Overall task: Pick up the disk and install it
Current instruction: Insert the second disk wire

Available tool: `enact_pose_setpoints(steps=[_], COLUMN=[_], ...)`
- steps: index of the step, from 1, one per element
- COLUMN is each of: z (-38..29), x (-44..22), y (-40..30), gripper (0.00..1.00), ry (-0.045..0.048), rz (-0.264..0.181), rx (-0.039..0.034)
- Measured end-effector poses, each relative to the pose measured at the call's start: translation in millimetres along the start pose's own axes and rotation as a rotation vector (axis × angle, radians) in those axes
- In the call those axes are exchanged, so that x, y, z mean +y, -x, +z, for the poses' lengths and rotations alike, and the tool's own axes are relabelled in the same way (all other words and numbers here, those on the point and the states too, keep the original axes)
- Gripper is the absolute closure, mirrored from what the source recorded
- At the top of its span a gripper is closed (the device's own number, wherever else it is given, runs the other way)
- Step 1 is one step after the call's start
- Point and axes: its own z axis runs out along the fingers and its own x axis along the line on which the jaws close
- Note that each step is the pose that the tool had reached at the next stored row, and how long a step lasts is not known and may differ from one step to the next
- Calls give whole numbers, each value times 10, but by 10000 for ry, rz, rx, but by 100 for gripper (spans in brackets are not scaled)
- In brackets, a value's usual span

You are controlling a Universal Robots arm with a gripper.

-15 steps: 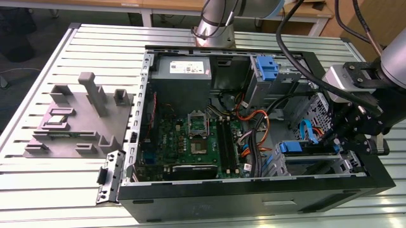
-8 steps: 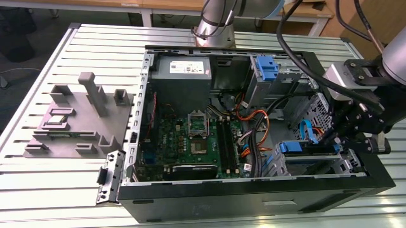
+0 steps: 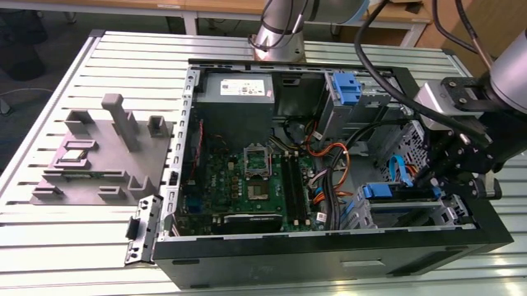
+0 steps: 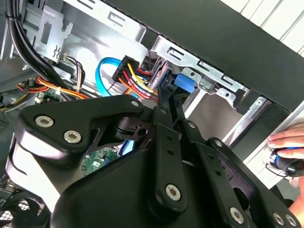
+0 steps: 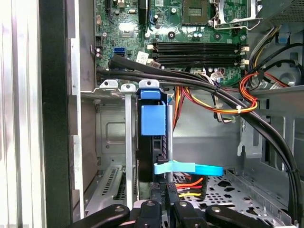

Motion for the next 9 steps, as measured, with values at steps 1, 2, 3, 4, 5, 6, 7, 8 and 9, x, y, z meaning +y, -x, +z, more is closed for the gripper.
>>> enact_pose_setpoints(steps=[1,2,3,4,5,6,7,8,9], z=[1,2,3,4,4,4,4,5,5], x=[1,1,1,3,3,4,4,4,4], y=[5,5,7,8,9,11,13,13,13], gripper=[83,83,83,83,83,83,83,83,83], ry=[0,0,0,0,-1,-1,-2,-2,-2], rz=[0,0,-1,-1,-1,-2,-4,-6,-6], rx=[-1,1,16,26,37,61,111,137,140])
